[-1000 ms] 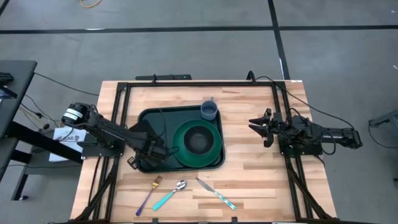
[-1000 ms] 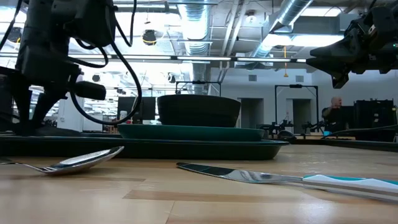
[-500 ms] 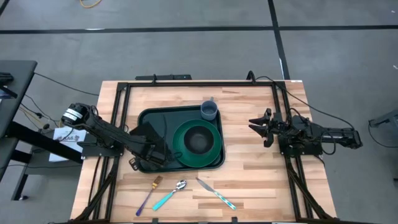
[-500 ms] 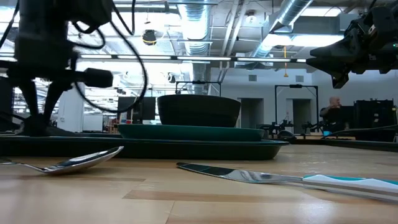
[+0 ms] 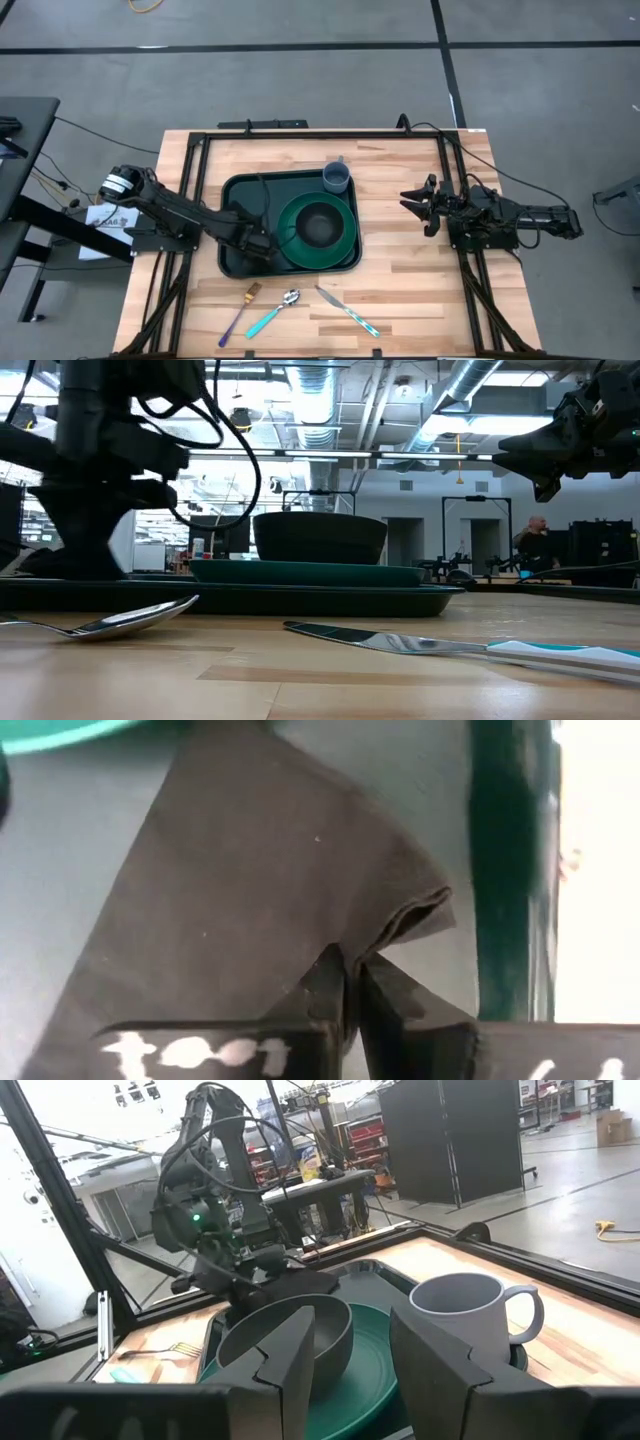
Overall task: Set up tray
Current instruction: Put the napkin on the black tray to the left of the green plate, then put the violet fork on the black tray on top of the napkin
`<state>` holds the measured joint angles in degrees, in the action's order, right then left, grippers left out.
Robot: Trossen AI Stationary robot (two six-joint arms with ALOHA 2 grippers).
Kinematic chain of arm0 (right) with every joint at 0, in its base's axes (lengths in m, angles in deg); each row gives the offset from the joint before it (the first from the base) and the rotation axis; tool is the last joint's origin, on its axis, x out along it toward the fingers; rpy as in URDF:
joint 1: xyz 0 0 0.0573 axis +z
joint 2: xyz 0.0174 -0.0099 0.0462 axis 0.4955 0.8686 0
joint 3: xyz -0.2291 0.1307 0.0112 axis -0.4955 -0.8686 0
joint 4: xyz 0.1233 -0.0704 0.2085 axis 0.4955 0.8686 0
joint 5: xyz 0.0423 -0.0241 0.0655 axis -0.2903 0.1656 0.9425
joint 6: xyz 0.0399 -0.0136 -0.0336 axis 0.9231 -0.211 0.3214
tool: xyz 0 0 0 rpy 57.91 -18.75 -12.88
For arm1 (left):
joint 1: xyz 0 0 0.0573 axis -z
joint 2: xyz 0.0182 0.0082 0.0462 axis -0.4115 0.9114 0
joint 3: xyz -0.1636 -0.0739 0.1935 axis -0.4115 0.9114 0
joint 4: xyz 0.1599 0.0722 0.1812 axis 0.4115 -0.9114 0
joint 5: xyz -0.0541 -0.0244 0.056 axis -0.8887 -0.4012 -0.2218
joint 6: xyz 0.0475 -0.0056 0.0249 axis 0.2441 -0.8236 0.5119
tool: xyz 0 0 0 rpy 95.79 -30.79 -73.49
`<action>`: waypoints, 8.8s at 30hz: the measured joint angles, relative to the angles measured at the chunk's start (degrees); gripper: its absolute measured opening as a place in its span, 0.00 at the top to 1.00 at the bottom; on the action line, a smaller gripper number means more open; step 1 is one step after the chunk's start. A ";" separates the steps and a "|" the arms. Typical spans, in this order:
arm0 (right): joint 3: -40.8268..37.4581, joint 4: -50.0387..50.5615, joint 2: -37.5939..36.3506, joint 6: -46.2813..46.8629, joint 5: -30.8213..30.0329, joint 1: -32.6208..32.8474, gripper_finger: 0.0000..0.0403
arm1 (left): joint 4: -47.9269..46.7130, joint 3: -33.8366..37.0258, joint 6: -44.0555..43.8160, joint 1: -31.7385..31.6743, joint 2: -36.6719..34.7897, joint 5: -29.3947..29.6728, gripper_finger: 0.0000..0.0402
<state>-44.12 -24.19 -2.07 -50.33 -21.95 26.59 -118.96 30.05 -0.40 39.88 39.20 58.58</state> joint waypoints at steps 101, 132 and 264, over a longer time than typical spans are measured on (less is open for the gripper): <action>0.02 0.00 0.00 -0.01 0.02 0.00 0.69 | 3.86 1.79 -74.91 -35.62 -0.92 5.88 1.00; 0.00 0.00 -0.01 -0.01 -0.01 0.00 0.69 | 11.32 1.79 -65.47 -35.66 -0.92 4.93 0.73; -0.01 0.00 -0.01 -0.02 -0.01 0.01 0.70 | 6.82 3.62 -75.25 24.20 -16.96 1.97 0.73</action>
<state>-44.13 -24.19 -2.08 -50.35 -21.95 26.60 -112.14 33.67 -75.65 64.08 22.24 60.55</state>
